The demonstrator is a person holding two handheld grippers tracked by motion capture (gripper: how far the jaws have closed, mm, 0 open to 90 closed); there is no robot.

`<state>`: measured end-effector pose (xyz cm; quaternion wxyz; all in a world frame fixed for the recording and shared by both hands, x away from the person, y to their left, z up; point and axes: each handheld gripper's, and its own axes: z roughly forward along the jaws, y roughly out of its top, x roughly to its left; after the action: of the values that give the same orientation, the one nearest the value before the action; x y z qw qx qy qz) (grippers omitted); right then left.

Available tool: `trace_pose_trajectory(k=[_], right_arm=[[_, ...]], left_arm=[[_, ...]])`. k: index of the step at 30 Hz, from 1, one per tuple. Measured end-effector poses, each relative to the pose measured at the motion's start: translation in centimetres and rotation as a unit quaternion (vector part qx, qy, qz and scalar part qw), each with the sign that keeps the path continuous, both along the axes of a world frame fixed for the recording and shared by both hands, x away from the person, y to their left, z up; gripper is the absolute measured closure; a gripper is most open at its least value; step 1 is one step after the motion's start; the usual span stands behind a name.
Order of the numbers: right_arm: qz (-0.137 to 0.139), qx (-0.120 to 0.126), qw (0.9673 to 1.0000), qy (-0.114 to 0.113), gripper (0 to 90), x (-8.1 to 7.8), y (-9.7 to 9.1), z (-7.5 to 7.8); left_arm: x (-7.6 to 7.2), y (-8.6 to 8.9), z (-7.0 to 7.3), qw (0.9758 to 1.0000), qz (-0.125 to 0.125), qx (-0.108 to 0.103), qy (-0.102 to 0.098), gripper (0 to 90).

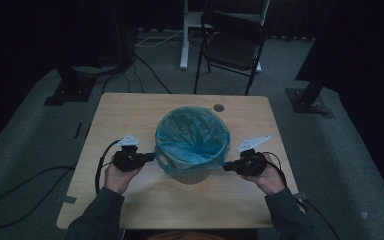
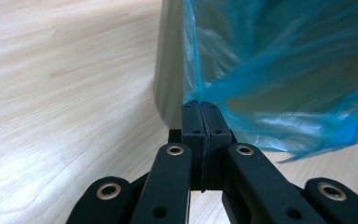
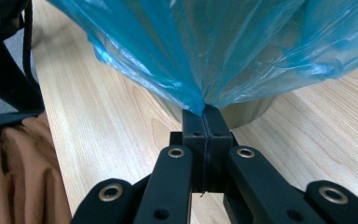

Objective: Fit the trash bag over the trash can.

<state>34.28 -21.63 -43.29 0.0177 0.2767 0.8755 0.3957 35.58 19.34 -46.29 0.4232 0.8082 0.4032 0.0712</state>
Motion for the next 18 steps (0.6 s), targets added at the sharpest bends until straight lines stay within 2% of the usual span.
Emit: trace_pose_trajectory(k=[1, 2, 5, 7, 9, 10, 12, 14, 15, 17, 18], right_arm=[[0.003, 0.004, 1.0000, -0.002, 90.0, -0.1, 0.1, 0.2], [0.022, 0.020, 0.9995, -0.012, 89.7, -0.5, 0.4, 0.7], [0.029, 0.020, 0.9992, -0.022, 88.3, -0.7, 0.7, 1.1], [0.023, 0.006, 0.9996, -0.015, 90.0, -0.5, 0.8, 0.9], [0.011, -0.017, 0.9998, -0.002, 90.0, 0.0, 0.6, 0.3], [0.006, -0.018, 0.9998, 0.005, 90.0, 0.1, 0.4, 0.0], [0.001, -0.010, 0.9999, 0.008, 89.5, 0.1, 0.0, -0.2], [0.002, 0.004, 1.0000, -0.002, 79.9, -0.1, -0.3, 0.0], [0.002, 0.004, 1.0000, -0.002, 79.9, -0.1, -0.3, 0.0], [0.002, 0.018, 0.9997, -0.015, 70.0, -0.5, -0.7, 0.8], [0.004, 0.021, 0.9996, -0.018, 68.9, -0.6, -0.8, 1.1]], left_arm=[[0.3, 0.1, -0.3, 0.9999, 0.006, 0.002, 0.009, 90.0], [0.6, 0.3, -0.8, 0.9997, 0.014, 0.005, 0.019, 90.0], [0.8, 0.6, -1.0, 0.9995, 0.022, 0.000, 0.023, 90.0], [0.6, 0.7, -0.7, 0.9996, 0.021, -0.008, 0.017, 90.0], [0.3, 0.9, -0.2, 0.9996, 0.020, -0.017, 0.006, 86.6], [0.0, 1.1, 0.2, 0.9995, 0.023, -0.023, -0.001, 84.4], [-0.4, 1.4, 0.7, 0.9989, 0.023, -0.039, -0.015, 78.5], [-1.0, 1.6, 1.4, 0.9980, 0.024, -0.049, -0.031, 71.7], [-1.0, 1.6, 1.4, 0.9980, 0.024, -0.049, -0.031, 69.4], [-1.8, 1.6, 2.5, 0.9966, 0.014, -0.060, -0.054, 66.4], [-2.1, 1.6, 2.9, 0.9961, 0.008, -0.064, -0.061, 64.2]])
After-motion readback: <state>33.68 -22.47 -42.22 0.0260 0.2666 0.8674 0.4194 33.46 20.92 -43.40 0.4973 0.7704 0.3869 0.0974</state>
